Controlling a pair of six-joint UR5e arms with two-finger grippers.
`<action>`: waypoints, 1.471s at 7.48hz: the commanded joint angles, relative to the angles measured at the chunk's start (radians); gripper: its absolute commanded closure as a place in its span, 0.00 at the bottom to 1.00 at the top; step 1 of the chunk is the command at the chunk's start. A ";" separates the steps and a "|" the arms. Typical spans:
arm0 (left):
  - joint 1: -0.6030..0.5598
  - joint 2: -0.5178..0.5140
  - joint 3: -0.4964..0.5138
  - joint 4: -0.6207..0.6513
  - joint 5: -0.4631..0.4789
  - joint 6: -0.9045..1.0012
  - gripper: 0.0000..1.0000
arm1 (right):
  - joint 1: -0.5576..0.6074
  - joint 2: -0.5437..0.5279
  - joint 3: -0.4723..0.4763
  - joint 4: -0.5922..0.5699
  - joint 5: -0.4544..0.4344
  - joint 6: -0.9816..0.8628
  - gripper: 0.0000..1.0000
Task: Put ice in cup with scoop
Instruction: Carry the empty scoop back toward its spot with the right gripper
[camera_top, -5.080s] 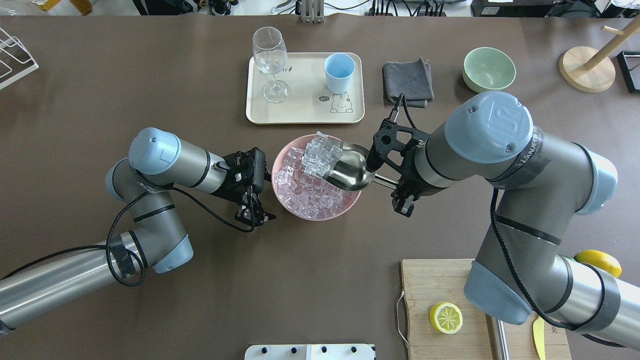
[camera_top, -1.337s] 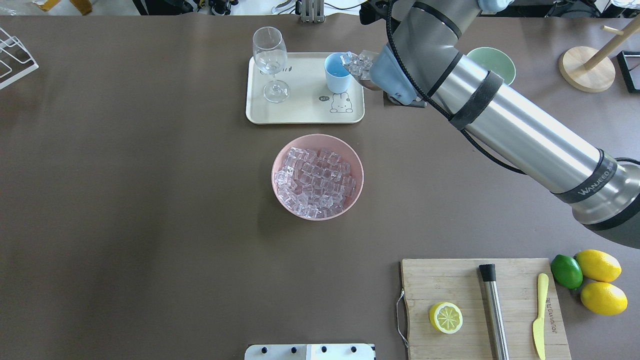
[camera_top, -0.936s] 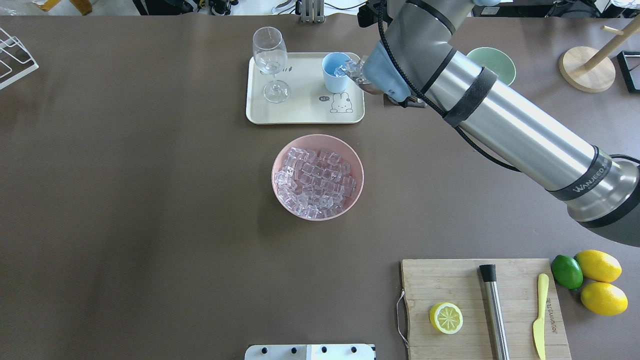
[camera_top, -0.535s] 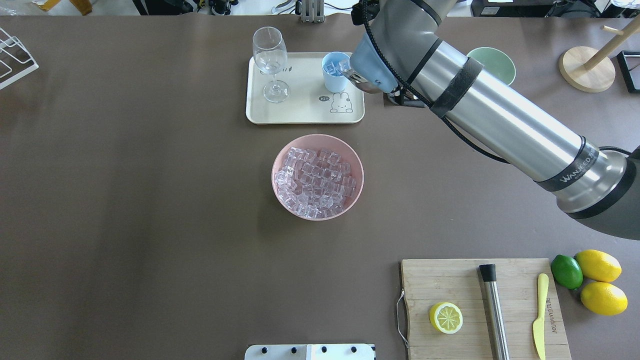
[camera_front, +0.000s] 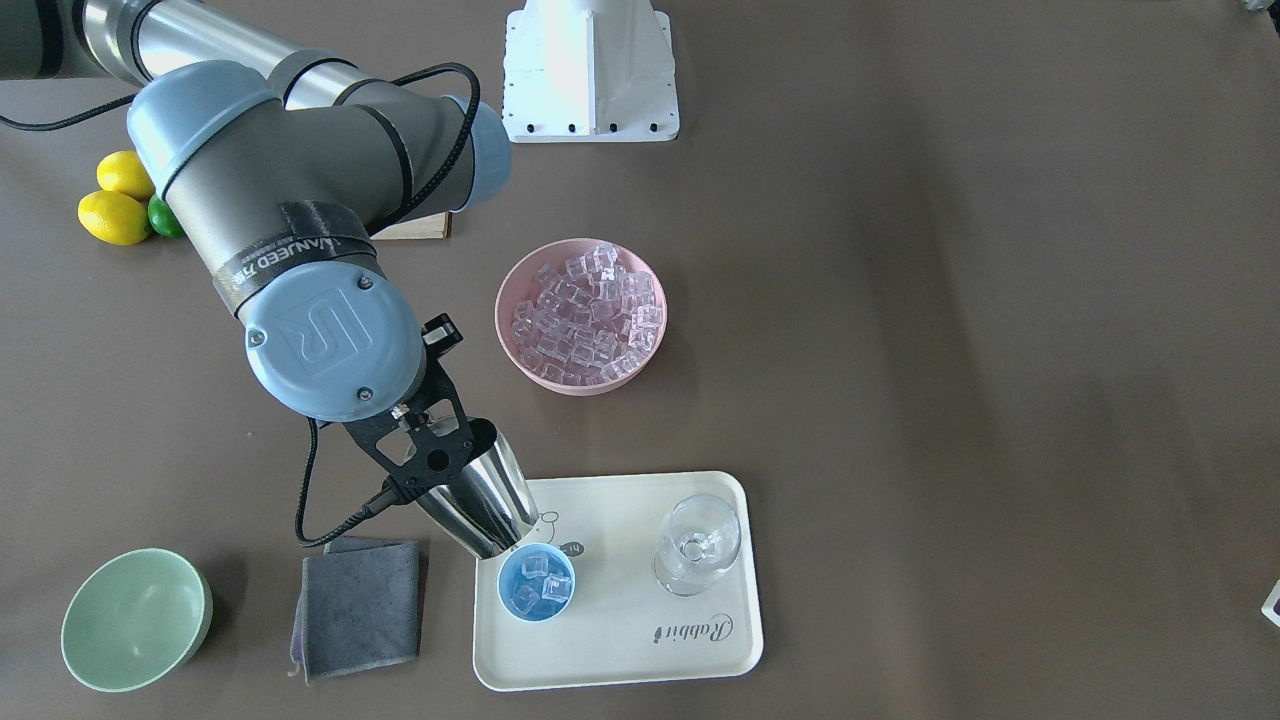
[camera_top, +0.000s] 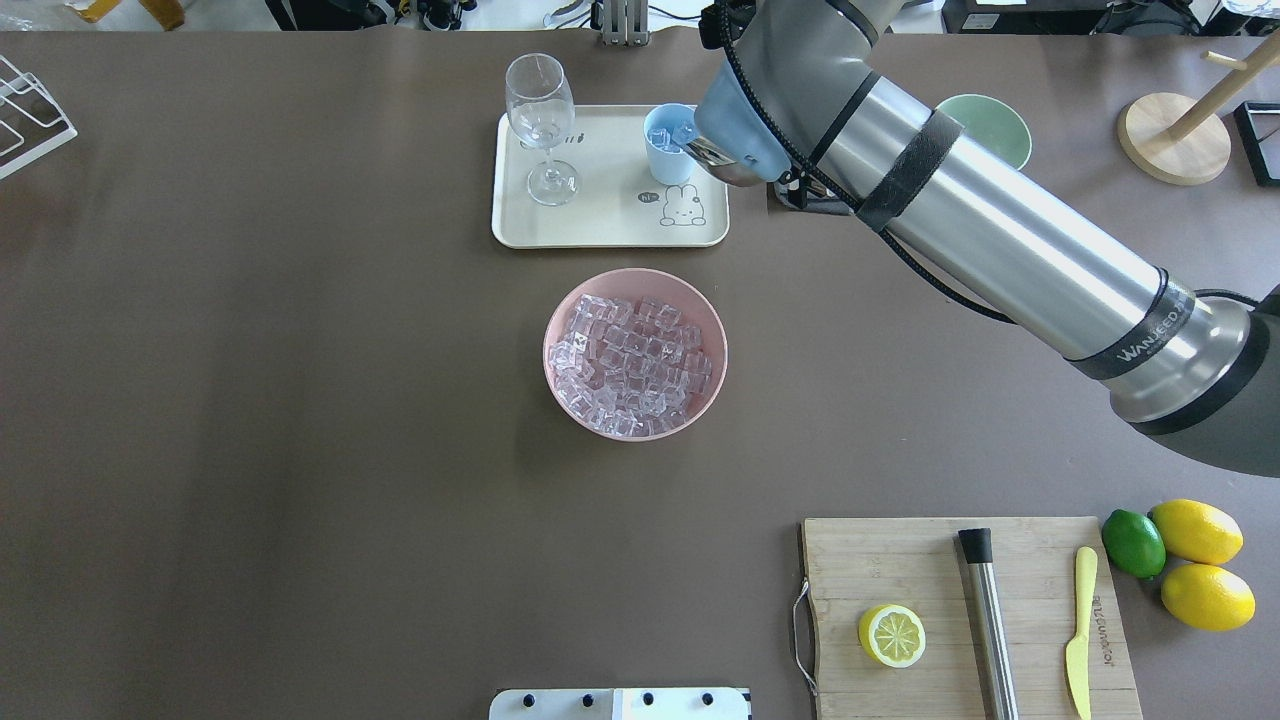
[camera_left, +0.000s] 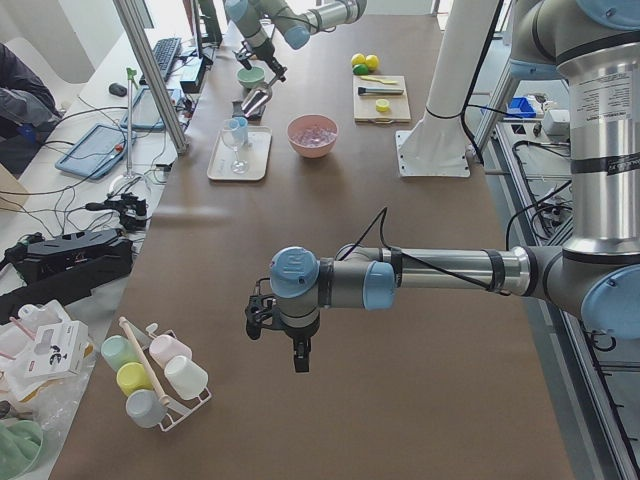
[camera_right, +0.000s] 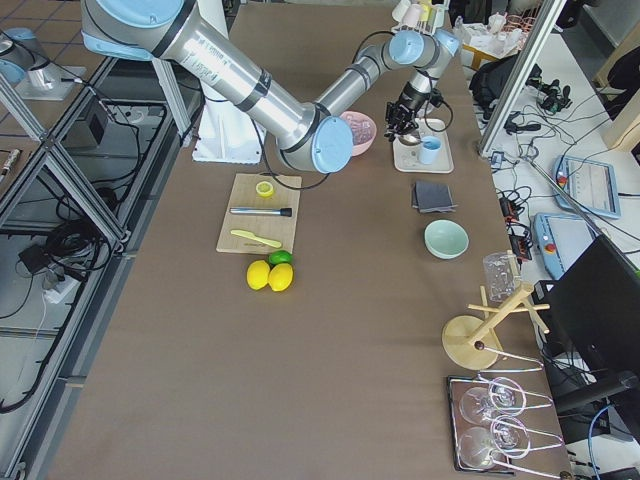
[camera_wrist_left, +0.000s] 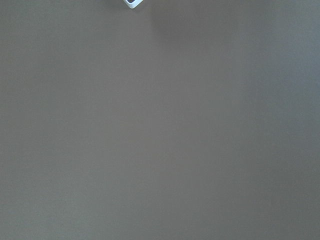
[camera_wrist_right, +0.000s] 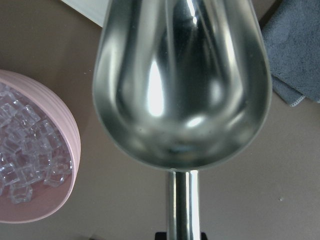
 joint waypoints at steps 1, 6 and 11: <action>-0.003 0.000 0.009 0.002 -0.001 0.000 0.02 | 0.043 -0.055 0.089 0.001 -0.001 -0.001 1.00; -0.003 -0.006 0.030 0.004 -0.010 -0.009 0.01 | 0.198 -0.552 0.621 0.019 0.025 0.061 1.00; -0.005 0.000 0.036 0.004 -0.042 -0.014 0.02 | 0.223 -1.005 0.689 0.622 0.080 0.584 1.00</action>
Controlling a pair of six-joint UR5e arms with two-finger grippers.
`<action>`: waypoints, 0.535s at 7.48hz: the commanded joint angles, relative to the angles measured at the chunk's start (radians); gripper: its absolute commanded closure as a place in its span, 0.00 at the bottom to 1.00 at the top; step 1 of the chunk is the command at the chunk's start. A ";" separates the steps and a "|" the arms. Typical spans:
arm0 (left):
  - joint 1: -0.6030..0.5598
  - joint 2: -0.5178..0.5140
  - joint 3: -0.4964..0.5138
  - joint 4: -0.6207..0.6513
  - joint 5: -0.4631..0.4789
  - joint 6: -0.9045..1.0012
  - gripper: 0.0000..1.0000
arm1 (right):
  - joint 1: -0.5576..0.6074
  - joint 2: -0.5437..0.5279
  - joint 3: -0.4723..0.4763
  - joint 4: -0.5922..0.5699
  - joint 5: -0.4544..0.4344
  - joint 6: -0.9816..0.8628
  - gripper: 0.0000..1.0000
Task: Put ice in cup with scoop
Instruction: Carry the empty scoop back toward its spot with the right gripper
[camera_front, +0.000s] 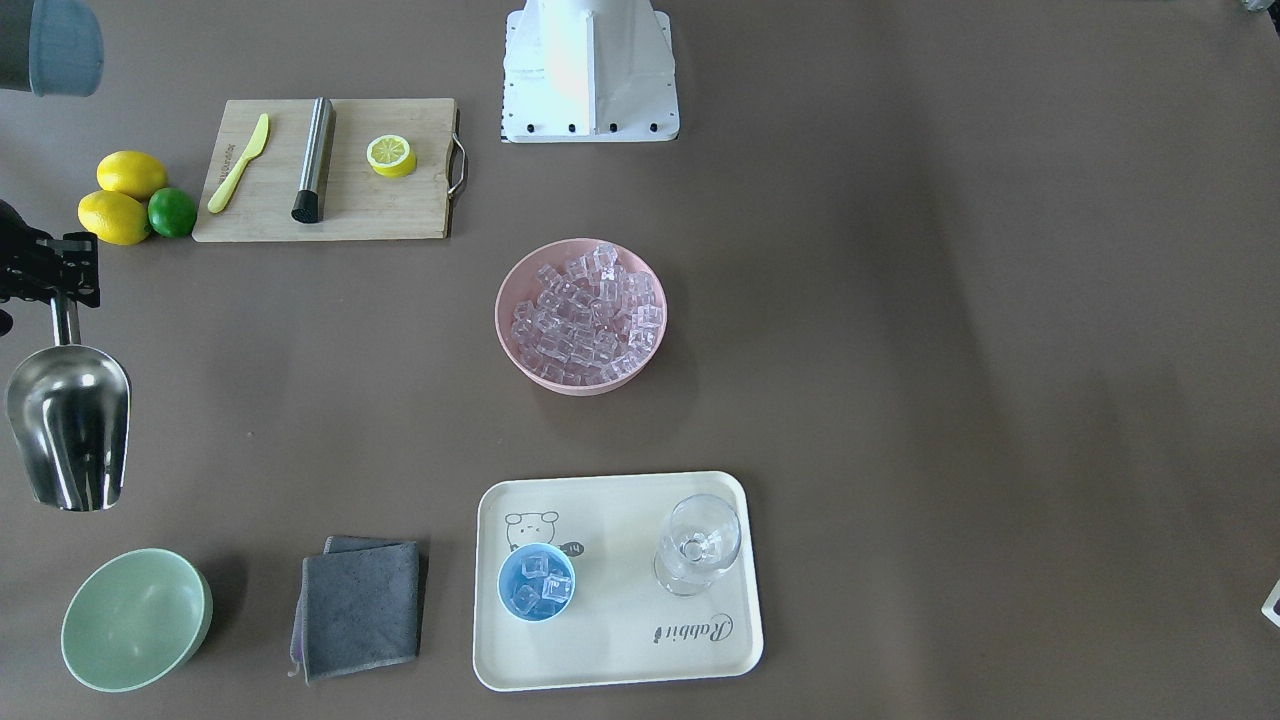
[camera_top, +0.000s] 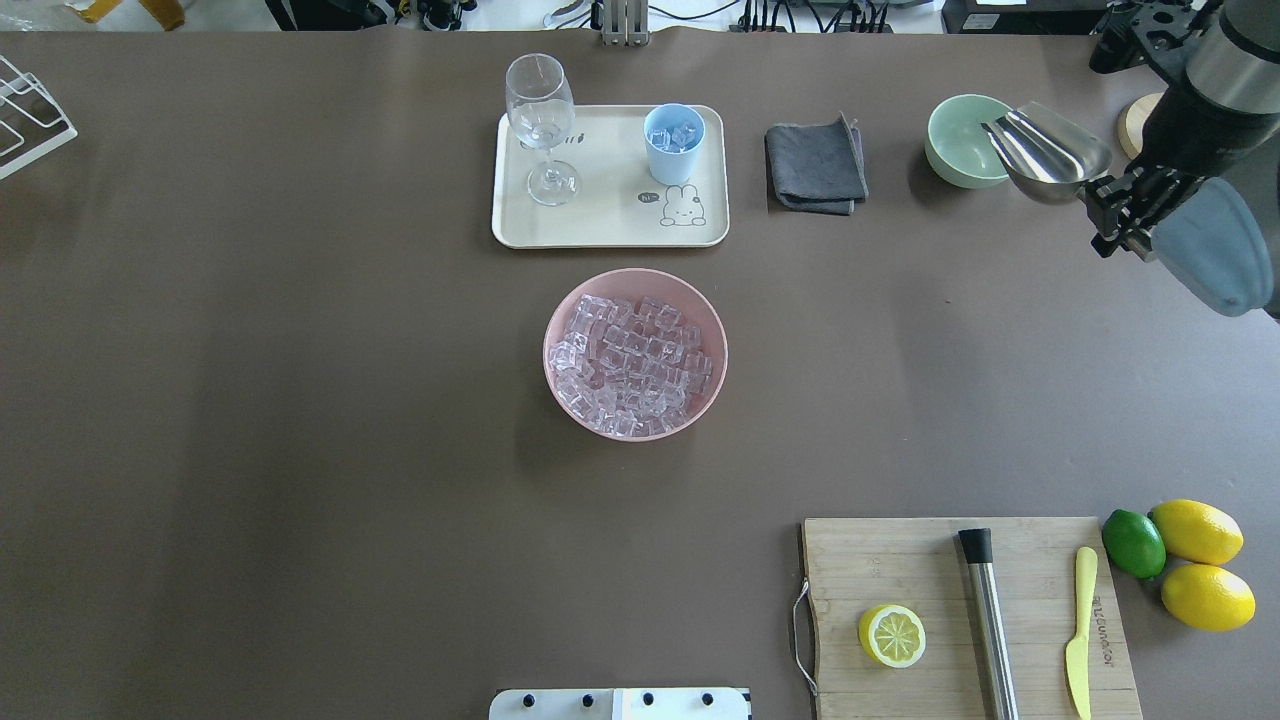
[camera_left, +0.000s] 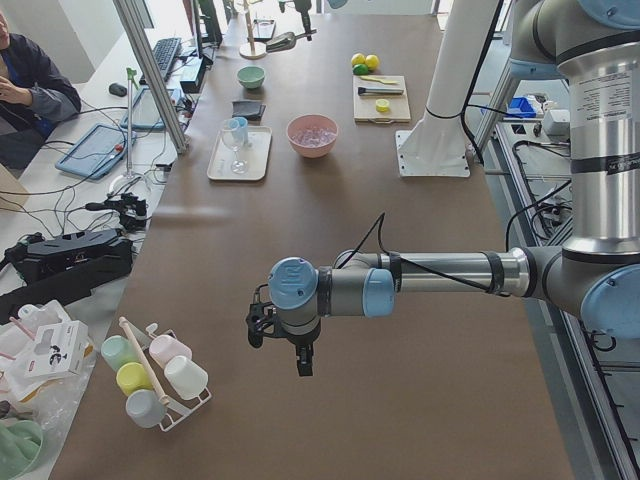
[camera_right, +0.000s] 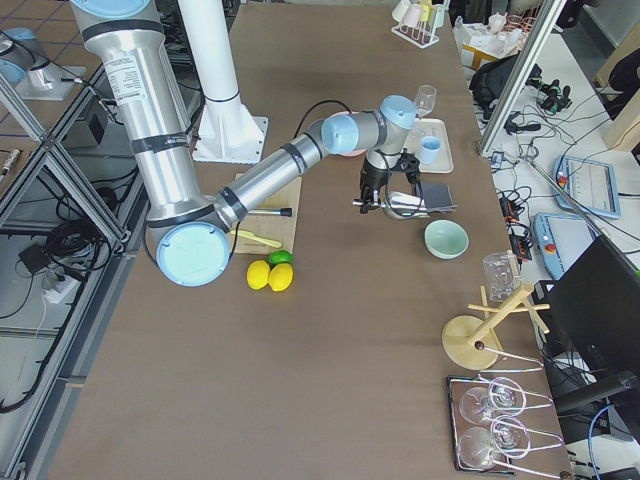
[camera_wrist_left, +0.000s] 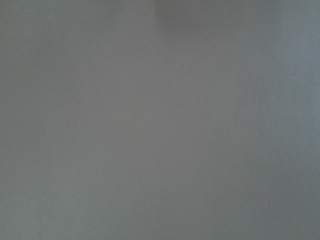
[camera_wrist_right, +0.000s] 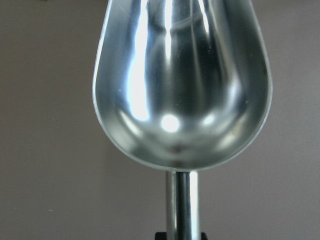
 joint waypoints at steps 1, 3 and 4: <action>0.001 0.002 0.001 0.002 -0.002 0.000 0.02 | -0.019 -0.259 -0.014 0.506 0.027 0.361 1.00; 0.001 0.003 0.007 0.002 -0.002 0.000 0.02 | -0.060 -0.327 -0.014 0.607 0.025 0.405 1.00; 0.001 0.003 0.011 0.002 0.000 0.000 0.02 | -0.095 -0.328 -0.027 0.615 0.025 0.404 1.00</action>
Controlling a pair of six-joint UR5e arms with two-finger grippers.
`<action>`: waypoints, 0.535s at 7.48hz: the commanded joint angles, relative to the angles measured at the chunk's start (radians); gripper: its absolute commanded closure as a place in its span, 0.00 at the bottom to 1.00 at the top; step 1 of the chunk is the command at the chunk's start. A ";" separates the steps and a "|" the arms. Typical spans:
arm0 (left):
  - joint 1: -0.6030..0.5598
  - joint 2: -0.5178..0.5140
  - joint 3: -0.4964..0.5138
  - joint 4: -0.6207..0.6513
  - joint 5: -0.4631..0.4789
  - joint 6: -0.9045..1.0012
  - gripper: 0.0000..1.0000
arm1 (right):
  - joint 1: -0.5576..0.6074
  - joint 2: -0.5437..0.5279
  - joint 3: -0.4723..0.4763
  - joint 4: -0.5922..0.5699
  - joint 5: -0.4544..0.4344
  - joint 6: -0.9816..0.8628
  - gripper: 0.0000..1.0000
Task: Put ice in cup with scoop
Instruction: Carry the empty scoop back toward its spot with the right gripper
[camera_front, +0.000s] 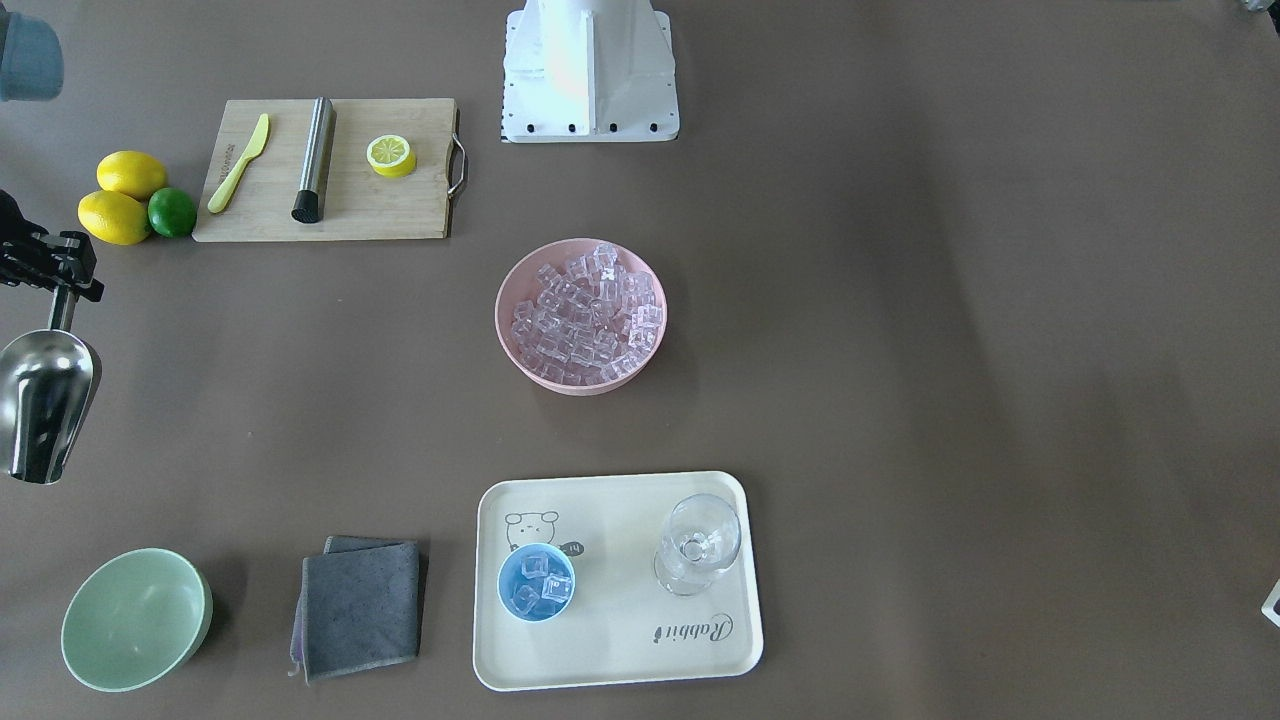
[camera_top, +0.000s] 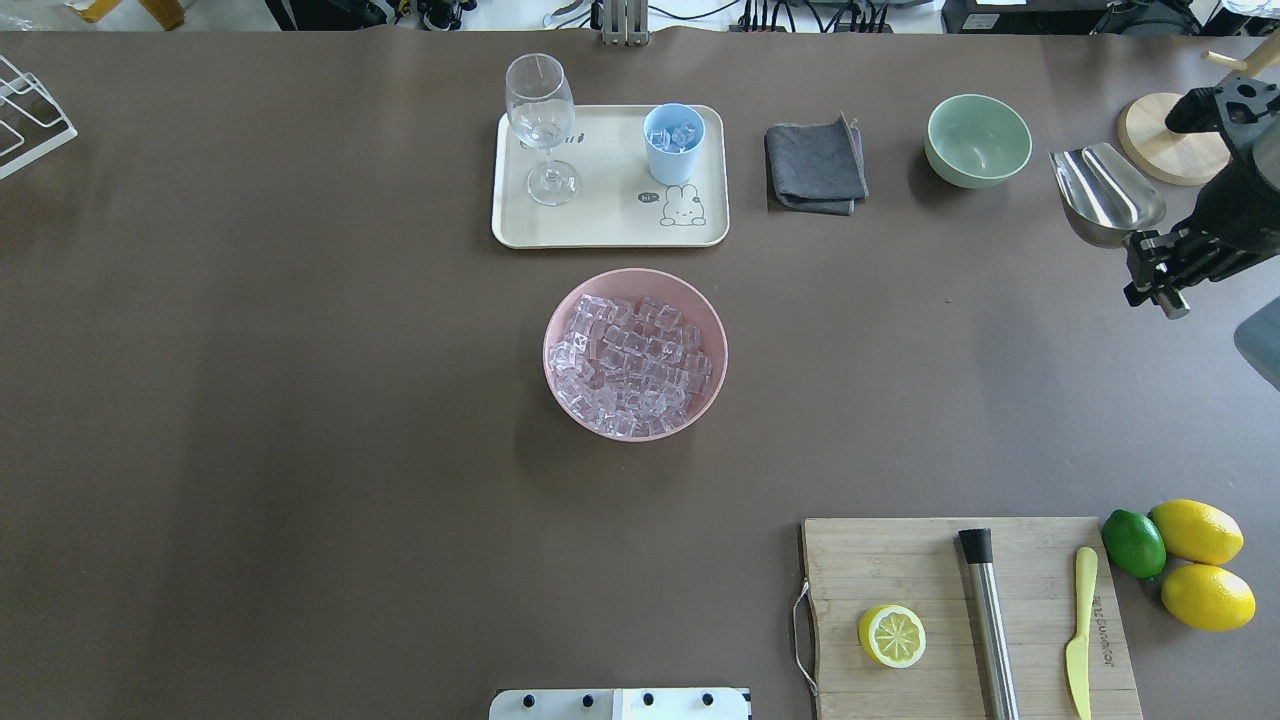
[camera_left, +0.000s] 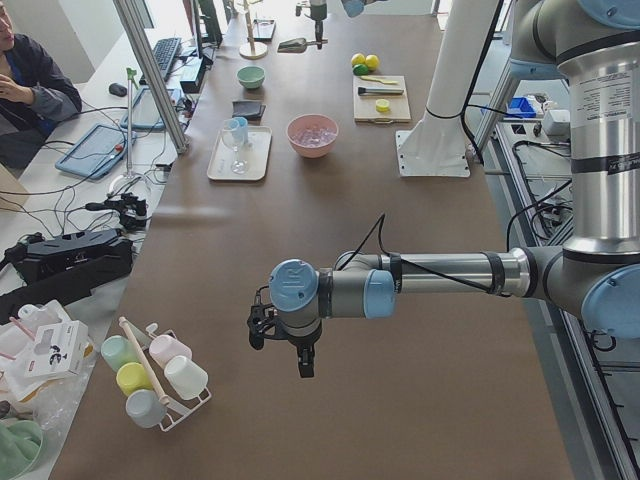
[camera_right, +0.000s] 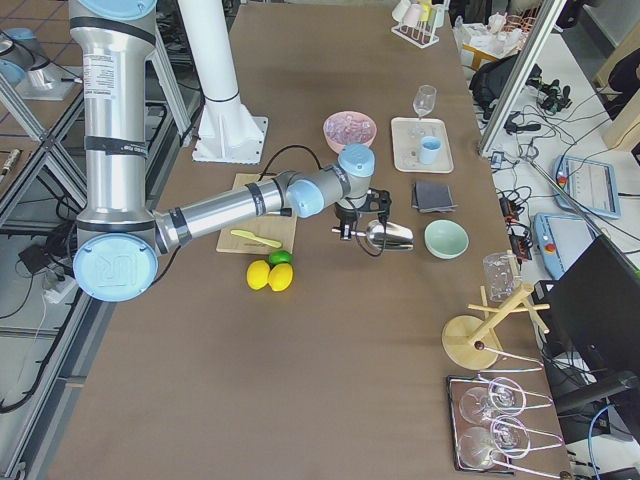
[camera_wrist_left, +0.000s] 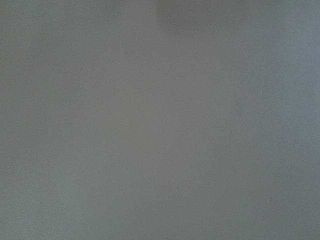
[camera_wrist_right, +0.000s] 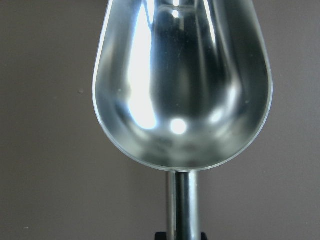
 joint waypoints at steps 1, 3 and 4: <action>0.002 0.000 0.005 0.000 0.003 0.000 0.01 | -0.071 -0.031 -0.035 0.057 0.001 0.016 1.00; 0.003 -0.001 0.009 0.000 0.003 0.000 0.02 | -0.154 -0.033 -0.053 0.060 -0.015 0.024 1.00; 0.003 -0.001 0.009 0.000 0.003 0.000 0.01 | -0.163 -0.033 -0.063 0.068 -0.029 0.022 1.00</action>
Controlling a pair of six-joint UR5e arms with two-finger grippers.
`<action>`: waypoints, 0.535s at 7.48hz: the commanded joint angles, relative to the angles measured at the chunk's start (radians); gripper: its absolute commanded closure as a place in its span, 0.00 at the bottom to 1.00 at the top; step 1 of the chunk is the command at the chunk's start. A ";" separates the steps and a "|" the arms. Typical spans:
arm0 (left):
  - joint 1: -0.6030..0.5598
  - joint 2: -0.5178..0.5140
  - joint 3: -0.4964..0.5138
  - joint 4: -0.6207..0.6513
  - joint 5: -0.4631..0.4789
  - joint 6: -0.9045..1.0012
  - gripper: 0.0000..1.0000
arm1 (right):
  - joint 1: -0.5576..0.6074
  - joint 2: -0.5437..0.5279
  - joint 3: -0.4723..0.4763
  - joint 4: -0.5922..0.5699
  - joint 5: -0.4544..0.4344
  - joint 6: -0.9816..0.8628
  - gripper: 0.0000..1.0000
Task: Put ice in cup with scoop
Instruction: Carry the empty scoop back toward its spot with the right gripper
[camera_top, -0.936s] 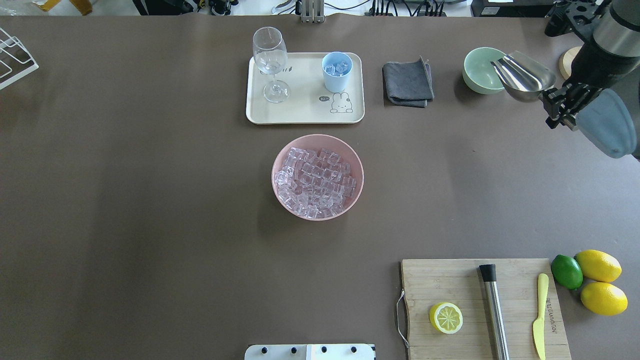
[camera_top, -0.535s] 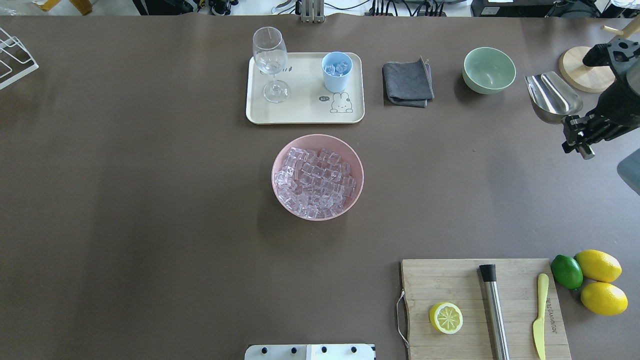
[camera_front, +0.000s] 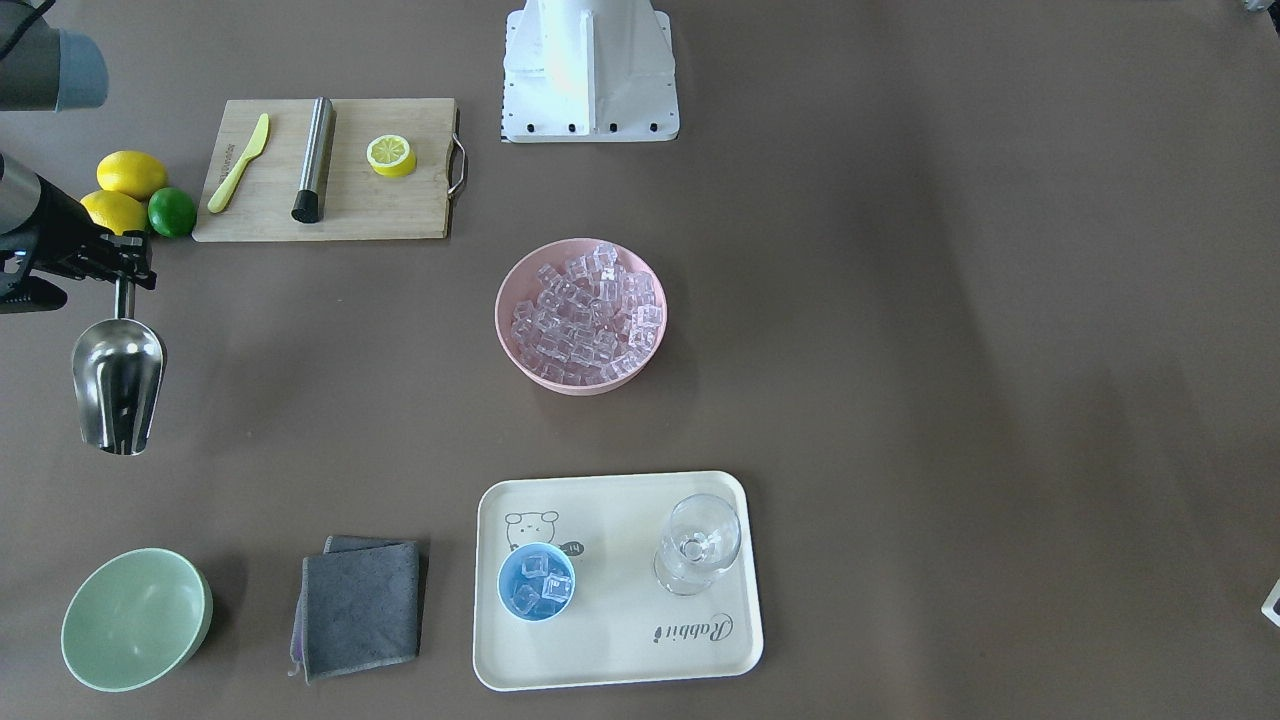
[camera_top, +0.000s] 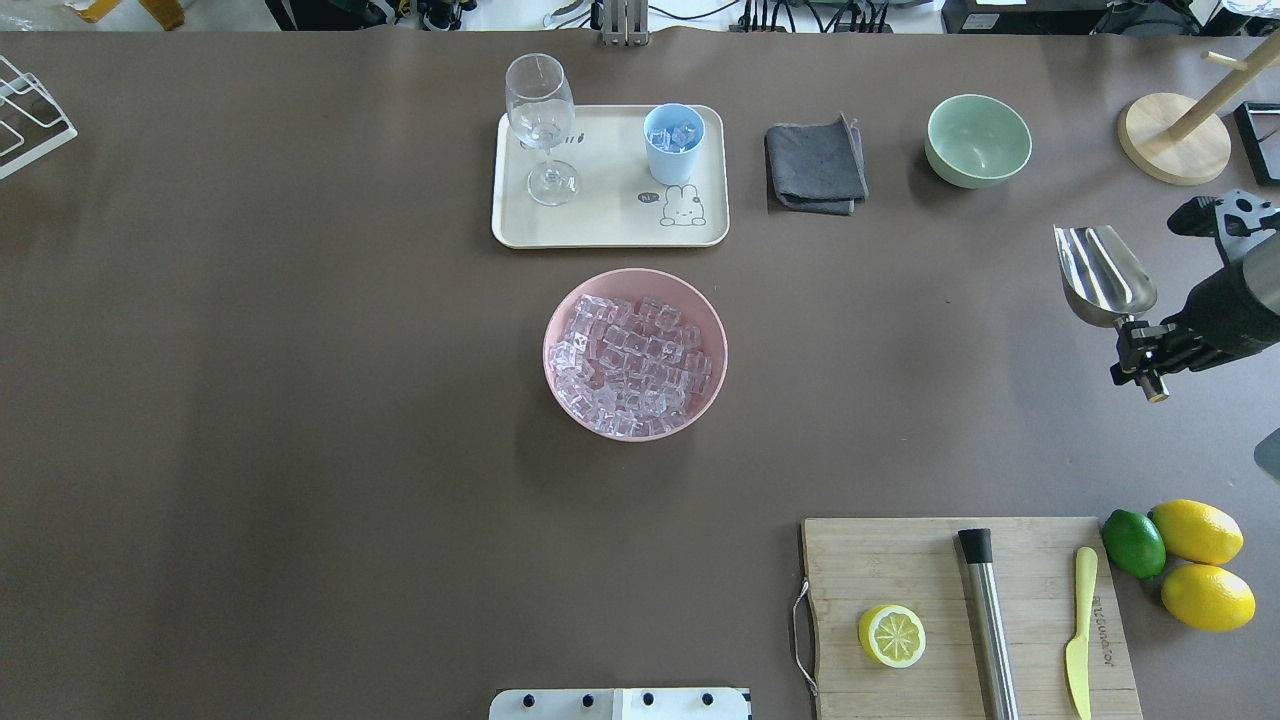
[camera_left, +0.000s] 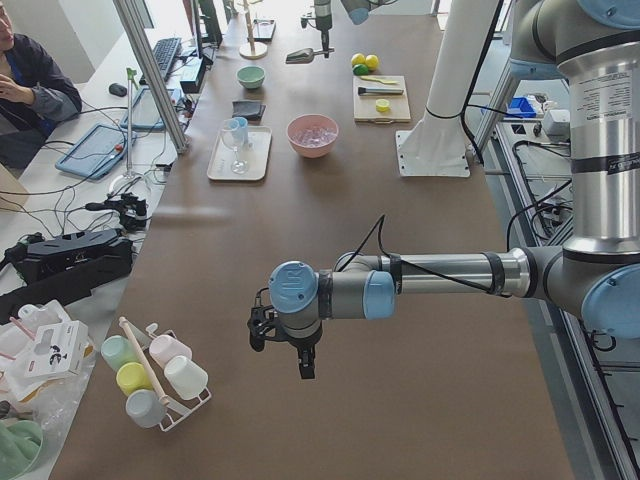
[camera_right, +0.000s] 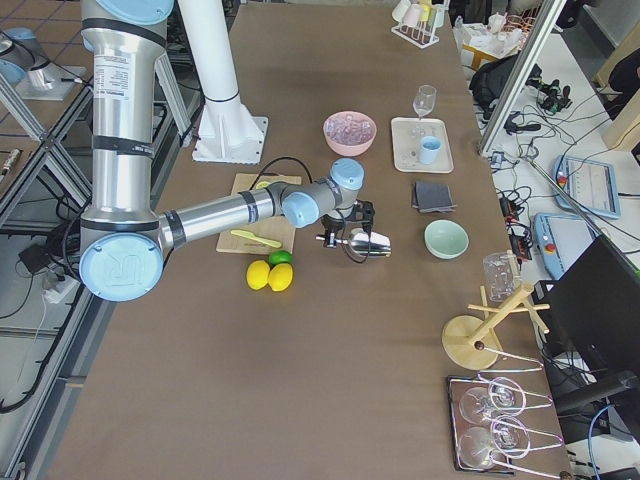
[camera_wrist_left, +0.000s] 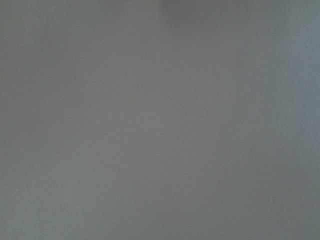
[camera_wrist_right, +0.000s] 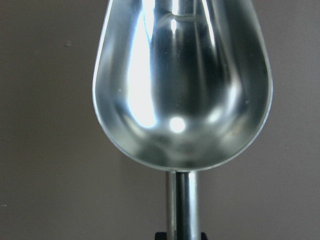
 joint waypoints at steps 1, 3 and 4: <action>0.001 -0.001 0.004 0.000 0.000 0.000 0.02 | -0.039 -0.002 -0.061 0.049 -0.023 -0.009 1.00; 0.001 -0.001 0.004 0.000 0.002 0.000 0.02 | -0.044 -0.008 -0.113 0.118 -0.023 0.000 1.00; 0.002 -0.001 0.006 0.000 0.002 0.000 0.01 | -0.044 -0.019 -0.113 0.120 -0.023 -0.002 1.00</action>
